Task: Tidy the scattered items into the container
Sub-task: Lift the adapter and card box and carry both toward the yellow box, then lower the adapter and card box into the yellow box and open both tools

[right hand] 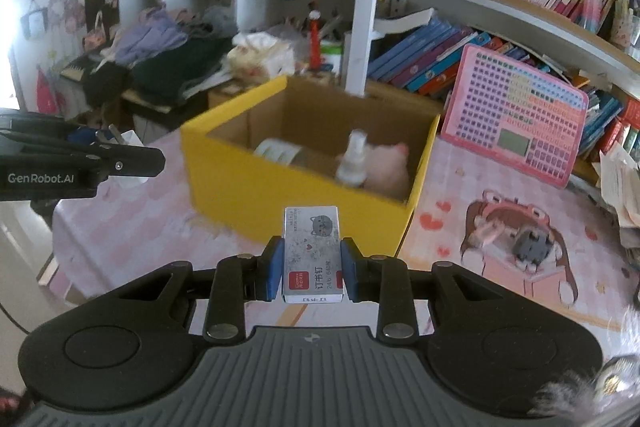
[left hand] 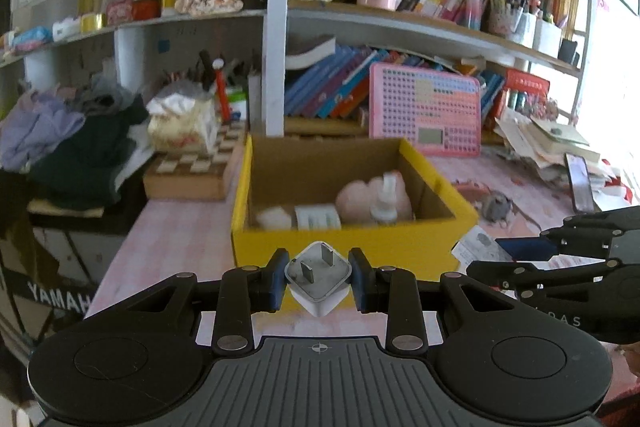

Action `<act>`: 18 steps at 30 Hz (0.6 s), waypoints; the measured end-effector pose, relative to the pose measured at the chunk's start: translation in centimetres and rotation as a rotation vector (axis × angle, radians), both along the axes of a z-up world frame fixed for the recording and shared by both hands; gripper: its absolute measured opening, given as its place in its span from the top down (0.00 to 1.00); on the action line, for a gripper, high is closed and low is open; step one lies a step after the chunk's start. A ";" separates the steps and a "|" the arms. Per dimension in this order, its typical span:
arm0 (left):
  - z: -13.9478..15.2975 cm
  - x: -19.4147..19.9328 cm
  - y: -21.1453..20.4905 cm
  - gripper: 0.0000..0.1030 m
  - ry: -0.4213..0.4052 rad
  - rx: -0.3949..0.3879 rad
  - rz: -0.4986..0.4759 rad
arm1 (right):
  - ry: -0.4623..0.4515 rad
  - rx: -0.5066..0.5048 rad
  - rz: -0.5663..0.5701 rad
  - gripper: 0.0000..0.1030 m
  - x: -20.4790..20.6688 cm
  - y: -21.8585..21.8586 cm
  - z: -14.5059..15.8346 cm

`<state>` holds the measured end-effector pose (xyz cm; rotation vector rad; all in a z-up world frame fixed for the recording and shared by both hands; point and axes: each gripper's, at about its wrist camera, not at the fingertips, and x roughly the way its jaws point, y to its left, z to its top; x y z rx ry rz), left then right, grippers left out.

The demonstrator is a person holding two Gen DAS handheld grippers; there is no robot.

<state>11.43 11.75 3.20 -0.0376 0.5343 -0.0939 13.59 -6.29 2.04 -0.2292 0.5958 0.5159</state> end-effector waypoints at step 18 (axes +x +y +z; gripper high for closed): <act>-0.1 14.9 -0.9 0.70 0.060 0.077 -0.013 | -0.023 0.063 0.031 0.73 14.5 0.1 1.7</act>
